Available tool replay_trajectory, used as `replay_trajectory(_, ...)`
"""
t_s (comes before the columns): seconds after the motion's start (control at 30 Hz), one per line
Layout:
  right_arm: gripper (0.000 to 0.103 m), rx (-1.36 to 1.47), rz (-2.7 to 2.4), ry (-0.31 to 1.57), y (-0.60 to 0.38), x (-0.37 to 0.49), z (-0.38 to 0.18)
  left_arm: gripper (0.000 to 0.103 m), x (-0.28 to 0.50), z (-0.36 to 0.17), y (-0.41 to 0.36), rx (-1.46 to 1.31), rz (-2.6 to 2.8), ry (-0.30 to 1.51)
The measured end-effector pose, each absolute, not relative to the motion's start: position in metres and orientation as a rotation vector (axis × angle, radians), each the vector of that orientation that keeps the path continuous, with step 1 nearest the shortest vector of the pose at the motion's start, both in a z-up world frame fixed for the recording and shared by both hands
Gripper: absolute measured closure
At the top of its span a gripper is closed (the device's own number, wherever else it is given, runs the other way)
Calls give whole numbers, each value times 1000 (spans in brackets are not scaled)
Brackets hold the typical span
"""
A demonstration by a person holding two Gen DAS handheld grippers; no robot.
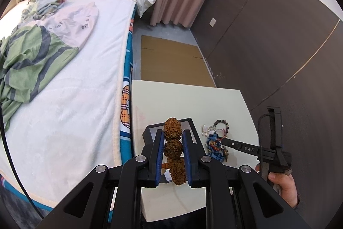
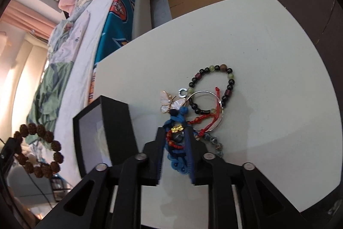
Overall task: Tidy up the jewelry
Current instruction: 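Grasp the blue tassel pendant with the right tool while the left tool holds the bracelet, then lower the blue tassel pendant into the black box and open the right tool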
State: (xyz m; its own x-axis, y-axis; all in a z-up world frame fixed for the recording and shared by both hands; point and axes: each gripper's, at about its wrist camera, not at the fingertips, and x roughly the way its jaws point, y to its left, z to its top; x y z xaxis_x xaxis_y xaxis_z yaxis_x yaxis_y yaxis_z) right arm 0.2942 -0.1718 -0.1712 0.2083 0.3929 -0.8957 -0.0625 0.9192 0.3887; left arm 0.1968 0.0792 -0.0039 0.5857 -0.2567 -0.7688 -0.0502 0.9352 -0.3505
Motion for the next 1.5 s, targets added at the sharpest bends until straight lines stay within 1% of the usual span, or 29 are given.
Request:
replay_trajectory(0.03,73,273,311,1321,-171,294,-171,85,197,-4,78,-354,-125,943)
replay_trajectory(0.37,74,171,303,1351,-160,299,-189,85,195,-3,79,-345,-127,946)
replay_trajectory(0.4,78,146,301,1349,-157,299,-189,85,195,-3,79,-345,-125,947)
replay_trajectory(0.43,90,127,295,1344,-156,298,-189,85,194,-3,79,-346,-124,948)
replay_trajectory(0.47,96,127,295,1343,-156,298,-189,85,194,-3,80,-346,-123,948)
replay_trajectory(0.53,99,154,305,1333,-161,296,-185,85,194,-3,80,-345,-125,948)
replay_trajectory(0.63,101,188,346,1285,-166,292,-169,85,194,-3,80,-344,-128,948)
replay_trajectory(0.8,101,217,422,1220,-167,284,-143,85,194,-1,80,-341,-126,941)
replay_trajectory(0.87,101,165,413,1196,-163,282,-135,85,193,0,80,-338,-125,941)
replay_trajectory(0.9,101,128,395,1194,-162,282,-135,85,193,0,81,-338,-125,942)
replay_trajectory(0.97,90,76,382,1250,-158,285,-146,85,193,0,80,-339,-124,944)
replay_trajectory(1.0,75,72,384,1284,-157,287,-155,85,194,-1,80,-340,-124,946)
replay_trajectory(1.03,72,78,379,1304,-158,289,-164,85,194,-1,80,-340,-125,947)
replay_trajectory(1.27,72,50,375,1354,-161,292,-185,85,195,-4,83,-345,-122,956)
replay_trajectory(1.37,72,20,378,1347,-159,292,-188,85,196,-6,84,-350,-120,958)
replay_trajectory(1.4,76,19,377,1349,-159,292,-187,85,197,-6,84,-351,-121,959)
replay_trajectory(1.43,88,17,373,1347,-160,291,-186,85,197,-7,84,-352,-123,959)
replay_trajectory(1.47,94,28,381,1347,-162,291,-185,85,197,-7,83,-353,-127,959)
replay_trajectory(1.5,94,35,382,1349,-163,291,-183,85,197,-6,83,-353,-130,958)
